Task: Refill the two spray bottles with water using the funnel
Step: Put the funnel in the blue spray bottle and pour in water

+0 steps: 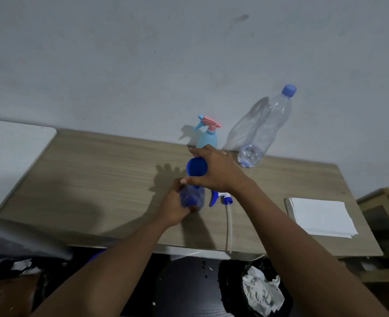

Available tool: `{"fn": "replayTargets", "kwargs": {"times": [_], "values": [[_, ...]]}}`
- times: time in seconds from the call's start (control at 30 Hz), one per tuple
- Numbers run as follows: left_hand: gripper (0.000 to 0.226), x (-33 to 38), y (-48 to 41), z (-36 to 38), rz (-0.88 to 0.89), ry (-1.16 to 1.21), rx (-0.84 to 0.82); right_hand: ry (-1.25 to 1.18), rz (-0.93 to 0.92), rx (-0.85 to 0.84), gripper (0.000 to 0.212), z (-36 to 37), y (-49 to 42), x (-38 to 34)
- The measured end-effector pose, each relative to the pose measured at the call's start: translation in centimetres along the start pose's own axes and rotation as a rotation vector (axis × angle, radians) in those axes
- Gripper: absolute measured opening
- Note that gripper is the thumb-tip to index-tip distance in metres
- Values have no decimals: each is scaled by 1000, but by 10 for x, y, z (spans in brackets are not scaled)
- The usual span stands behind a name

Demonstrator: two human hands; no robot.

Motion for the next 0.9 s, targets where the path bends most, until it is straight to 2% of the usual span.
{"fn": "replayTargets", "kwargs": {"times": [0.07,0.1,0.2,0.3,0.37,0.43,0.53,0.63,0.77,0.9], "values": [[67,-1,-1,1,49,27,-19,-14,7,20,92,5,-2,-2],[65,-2,0,1,5,39,-38,-15,8,28,92,6,-2,-3],[77,-5,3,-3,-90,-30,6,-32,6,52,95,7,-2,-4],[83,-1,10,-2,-23,87,-64,-88,31,75,100,7,2,-4],[84,-4,21,-8,-51,129,-26,-179,65,110,98,3,8,-4],[85,-13,36,-13,-131,85,86,-289,111,171,91,-5,16,0],[65,-23,66,-11,-157,71,210,-354,167,292,78,-25,33,15],[49,-27,84,6,-131,54,225,-348,217,388,70,-48,57,38],[45,2,86,40,-113,60,146,-306,272,469,63,-79,94,76],[47,58,62,72,-12,35,148,-293,321,527,59,-108,120,119]]}}
Point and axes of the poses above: each hand's wrist, its own y-axis away from the middle knuckle, its own z-axis out of the palm, x = y × z, the point moved 5 cm from there along -y, towards the middle knuckle, and after that the axes turned 11 degrees about -z, right-handed, at the moved point
